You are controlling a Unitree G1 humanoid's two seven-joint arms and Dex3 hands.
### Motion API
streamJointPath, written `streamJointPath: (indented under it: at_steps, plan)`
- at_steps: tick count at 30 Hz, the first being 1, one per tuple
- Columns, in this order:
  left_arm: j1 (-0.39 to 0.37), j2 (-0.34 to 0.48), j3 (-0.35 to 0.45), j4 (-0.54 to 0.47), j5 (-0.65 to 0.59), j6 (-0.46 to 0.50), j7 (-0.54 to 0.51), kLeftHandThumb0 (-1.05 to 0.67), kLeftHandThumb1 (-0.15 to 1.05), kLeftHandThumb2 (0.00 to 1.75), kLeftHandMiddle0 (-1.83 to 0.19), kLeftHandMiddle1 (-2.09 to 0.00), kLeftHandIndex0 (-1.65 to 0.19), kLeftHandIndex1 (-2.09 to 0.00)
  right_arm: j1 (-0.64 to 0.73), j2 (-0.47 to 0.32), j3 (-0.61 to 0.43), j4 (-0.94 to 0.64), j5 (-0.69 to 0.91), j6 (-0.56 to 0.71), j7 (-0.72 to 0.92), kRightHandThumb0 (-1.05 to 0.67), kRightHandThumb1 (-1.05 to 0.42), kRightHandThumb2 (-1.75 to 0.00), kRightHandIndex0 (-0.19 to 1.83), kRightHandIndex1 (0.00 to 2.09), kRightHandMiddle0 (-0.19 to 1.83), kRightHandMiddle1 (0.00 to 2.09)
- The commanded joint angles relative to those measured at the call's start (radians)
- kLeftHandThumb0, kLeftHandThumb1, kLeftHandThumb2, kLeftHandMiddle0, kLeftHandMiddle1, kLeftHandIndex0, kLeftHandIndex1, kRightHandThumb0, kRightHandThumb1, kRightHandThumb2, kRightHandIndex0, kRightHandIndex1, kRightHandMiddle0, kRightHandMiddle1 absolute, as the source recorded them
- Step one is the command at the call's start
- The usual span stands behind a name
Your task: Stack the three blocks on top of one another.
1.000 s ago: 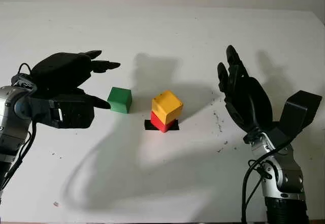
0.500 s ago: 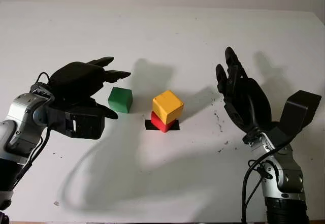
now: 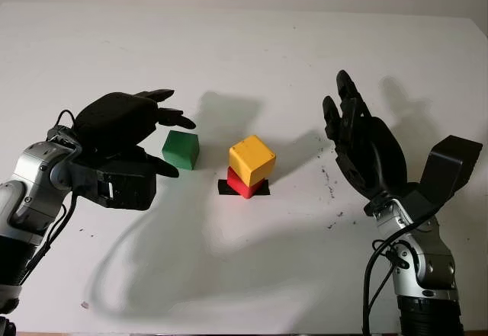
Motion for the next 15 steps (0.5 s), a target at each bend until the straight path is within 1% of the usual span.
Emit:
streamJointPath:
  at_steps: [1, 4, 7, 10, 13, 15]
  plan:
    - [-0.005, -0.005, 0.003, 0.005, 0.001, -0.008, 0.016, -0.63, 0.99, 0.07, -0.27, -0.07, -0.36, -1.03, 0.010, -0.001, -0.005, -0.011, 0.006, -0.015, -0.001, -0.78, -1.05, -0.72, -0.19, 0.00, -0.19, 0.00]
    - [-0.002, -0.007, 0.008, 0.010, -0.012, -0.016, 0.028, -0.53, 1.02, 0.06, -0.32, -0.07, -0.37, -1.15, 0.007, -0.002, -0.004, -0.013, 0.007, -0.007, -0.004, -0.77, -1.05, -0.71, -0.19, 0.00, -0.19, 0.00]
    - [-0.001, -0.003, 0.007, 0.018, -0.008, -0.030, 0.045, -0.49, 1.02, 0.06, -0.35, -0.07, -0.36, -1.21, 0.006, -0.003, -0.004, -0.014, 0.010, 0.001, -0.005, -0.77, -1.05, -0.70, -0.19, 0.00, -0.19, 0.00]
    - [-0.003, -0.001, 0.003, 0.024, 0.004, -0.032, 0.056, -0.51, 1.02, 0.05, -0.35, -0.07, -0.31, -1.19, 0.006, -0.004, -0.005, -0.015, 0.012, 0.001, -0.004, -0.76, -1.05, -0.68, -0.19, 0.00, -0.19, 0.00]
    - [-0.007, -0.002, -0.003, 0.030, 0.014, -0.032, 0.057, -0.53, 1.01, 0.05, -0.34, -0.06, -0.33, -1.11, 0.006, -0.008, -0.007, -0.014, 0.014, -0.002, 0.001, -0.76, -1.05, -0.68, -0.19, 0.00, -0.19, 0.00]
    - [-0.012, -0.001, -0.009, 0.041, 0.024, -0.050, 0.071, -0.54, 1.01, 0.05, -0.34, -0.05, -0.35, -1.10, 0.005, -0.011, -0.009, -0.009, 0.020, -0.007, 0.011, -0.75, -1.05, -0.68, -0.19, 0.00, -0.19, 0.00]
